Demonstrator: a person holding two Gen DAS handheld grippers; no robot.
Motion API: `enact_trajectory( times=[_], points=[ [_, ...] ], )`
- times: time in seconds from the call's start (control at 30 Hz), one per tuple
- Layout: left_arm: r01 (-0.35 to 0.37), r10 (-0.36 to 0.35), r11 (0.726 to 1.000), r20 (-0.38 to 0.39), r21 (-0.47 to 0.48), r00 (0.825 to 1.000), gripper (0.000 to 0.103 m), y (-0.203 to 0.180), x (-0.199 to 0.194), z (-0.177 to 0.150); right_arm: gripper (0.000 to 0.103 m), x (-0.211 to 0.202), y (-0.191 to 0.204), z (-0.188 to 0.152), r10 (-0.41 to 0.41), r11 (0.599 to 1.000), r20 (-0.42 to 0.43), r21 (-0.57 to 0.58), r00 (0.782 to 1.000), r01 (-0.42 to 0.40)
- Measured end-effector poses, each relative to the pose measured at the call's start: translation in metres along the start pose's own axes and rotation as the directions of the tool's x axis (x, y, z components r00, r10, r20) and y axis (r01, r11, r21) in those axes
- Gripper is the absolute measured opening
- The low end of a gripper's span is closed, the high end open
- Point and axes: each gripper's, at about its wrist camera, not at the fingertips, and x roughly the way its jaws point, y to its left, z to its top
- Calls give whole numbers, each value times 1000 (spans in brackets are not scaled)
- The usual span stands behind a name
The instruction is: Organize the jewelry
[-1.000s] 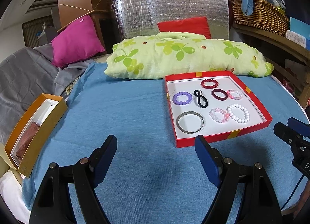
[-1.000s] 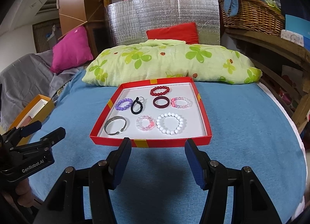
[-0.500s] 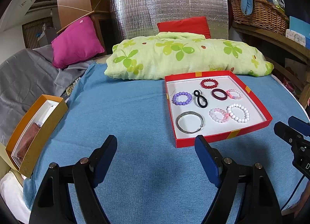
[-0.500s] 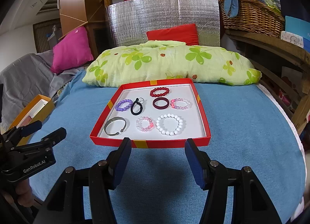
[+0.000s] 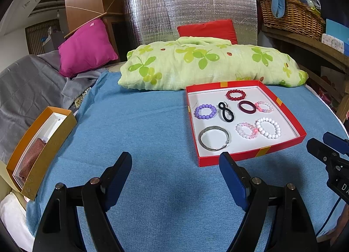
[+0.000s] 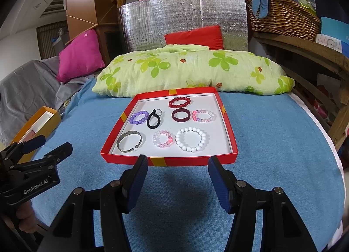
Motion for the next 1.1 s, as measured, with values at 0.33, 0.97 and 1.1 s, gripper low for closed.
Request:
enact_trajectory(
  times=[0.33, 0.97, 1.1],
  points=[
    [-1, 1, 1000, 1, -2, 1000, 83, 1, -2, 1, 61, 2, 1, -1, 2, 1000, 2, -1, 1000, -2],
    [3, -3, 1000, 3, -7, 1000, 83, 2, -2, 1, 61, 0, 5, 1, 6, 1000, 2, -6, 1000, -6],
    [7, -6, 1000, 5, -13, 1000, 83, 4, -3, 2, 61, 2, 6, 1, 6, 1000, -1, -4, 1000, -6]
  ],
)
